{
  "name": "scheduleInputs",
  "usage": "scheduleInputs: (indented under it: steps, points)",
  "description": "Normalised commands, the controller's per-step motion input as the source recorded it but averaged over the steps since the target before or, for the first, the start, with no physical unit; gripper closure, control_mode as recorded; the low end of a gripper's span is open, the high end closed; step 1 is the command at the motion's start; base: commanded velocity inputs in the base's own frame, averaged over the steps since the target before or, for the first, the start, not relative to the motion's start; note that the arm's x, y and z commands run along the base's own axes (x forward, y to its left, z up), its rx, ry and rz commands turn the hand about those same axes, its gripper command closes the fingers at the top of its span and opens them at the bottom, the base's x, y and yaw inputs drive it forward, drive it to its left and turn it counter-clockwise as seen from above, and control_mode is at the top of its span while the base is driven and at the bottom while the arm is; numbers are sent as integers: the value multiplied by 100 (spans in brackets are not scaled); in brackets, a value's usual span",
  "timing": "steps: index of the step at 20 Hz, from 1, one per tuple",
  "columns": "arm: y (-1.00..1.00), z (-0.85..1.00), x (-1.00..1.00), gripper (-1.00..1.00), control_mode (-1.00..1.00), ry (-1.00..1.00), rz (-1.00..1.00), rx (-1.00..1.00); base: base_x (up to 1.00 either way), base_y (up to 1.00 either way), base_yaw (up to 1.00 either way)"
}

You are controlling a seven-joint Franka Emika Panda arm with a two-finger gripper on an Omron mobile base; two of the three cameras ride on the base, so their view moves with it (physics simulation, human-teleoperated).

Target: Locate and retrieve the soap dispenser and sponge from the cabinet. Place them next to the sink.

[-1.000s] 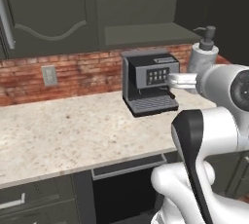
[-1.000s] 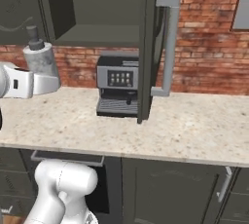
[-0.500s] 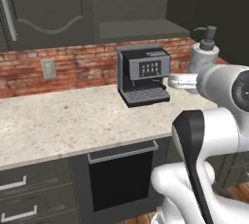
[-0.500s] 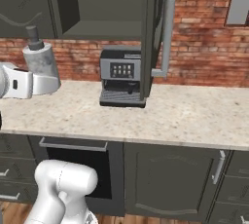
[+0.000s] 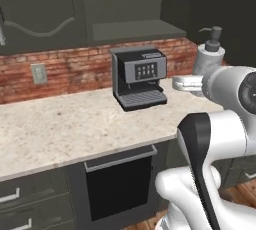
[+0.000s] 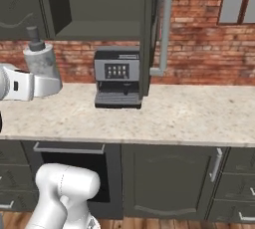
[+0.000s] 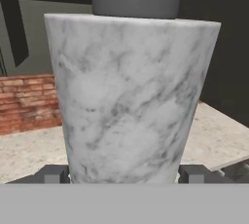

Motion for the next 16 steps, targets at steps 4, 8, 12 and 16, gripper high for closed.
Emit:
scheduleInputs:
  steps: [4,8,12,16]
  points:
    - [0,0,0,100,100,0,0,0,-25,20,-36]
    - [0,0,0,100,100,0,0,0,-43,26,-32]
    - [0,0,0,100,100,0,0,0,-57,17,-32]
    - [0,0,0,100,100,0,0,0,-64,6,-33]
